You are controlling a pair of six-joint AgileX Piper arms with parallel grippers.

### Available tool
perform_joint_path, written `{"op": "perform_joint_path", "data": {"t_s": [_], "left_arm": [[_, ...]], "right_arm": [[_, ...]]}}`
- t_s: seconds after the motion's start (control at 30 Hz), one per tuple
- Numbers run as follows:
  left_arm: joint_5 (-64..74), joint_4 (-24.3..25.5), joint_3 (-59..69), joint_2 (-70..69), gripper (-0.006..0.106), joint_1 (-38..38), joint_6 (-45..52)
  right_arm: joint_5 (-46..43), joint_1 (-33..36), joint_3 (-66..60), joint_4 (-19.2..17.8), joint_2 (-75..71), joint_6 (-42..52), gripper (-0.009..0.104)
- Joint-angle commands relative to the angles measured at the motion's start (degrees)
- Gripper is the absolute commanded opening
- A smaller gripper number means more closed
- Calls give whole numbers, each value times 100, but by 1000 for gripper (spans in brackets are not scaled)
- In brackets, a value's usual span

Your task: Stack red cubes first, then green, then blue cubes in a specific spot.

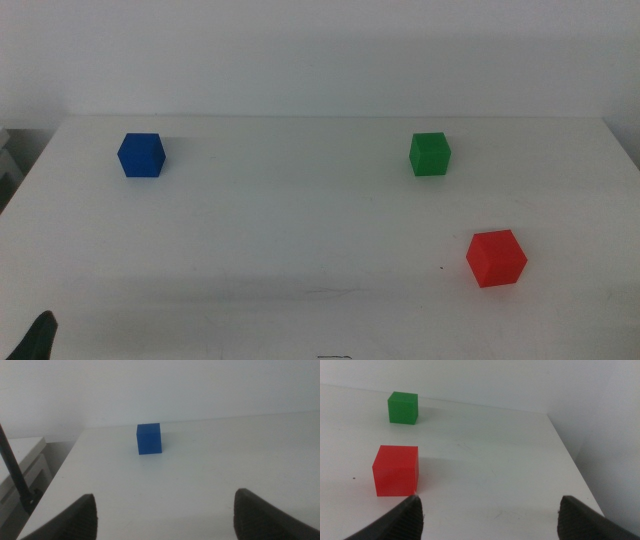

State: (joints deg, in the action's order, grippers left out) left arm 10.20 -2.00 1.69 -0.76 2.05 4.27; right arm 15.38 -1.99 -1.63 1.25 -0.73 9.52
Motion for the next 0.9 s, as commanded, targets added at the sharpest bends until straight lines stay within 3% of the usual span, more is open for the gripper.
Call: {"op": "perform_joint_path", "data": {"t_s": [0.0,0.4,0.63,0.87], "left_arm": [[-476,-23,-19,-116,94,0,-26],[-476,-23,-19,-116,94,0,-26],[-476,-23,-19,-116,94,0,-26],[-476,-23,-19,-116,94,0,-26]], "right_arm": [[-435,12,97,-46,-110,65,94],[-1027,13,97,-3,-110,-152,94],[-1043,13,97,-208,-110,-76,94],[-1025,13,103,353,-110,-583,94]]}}
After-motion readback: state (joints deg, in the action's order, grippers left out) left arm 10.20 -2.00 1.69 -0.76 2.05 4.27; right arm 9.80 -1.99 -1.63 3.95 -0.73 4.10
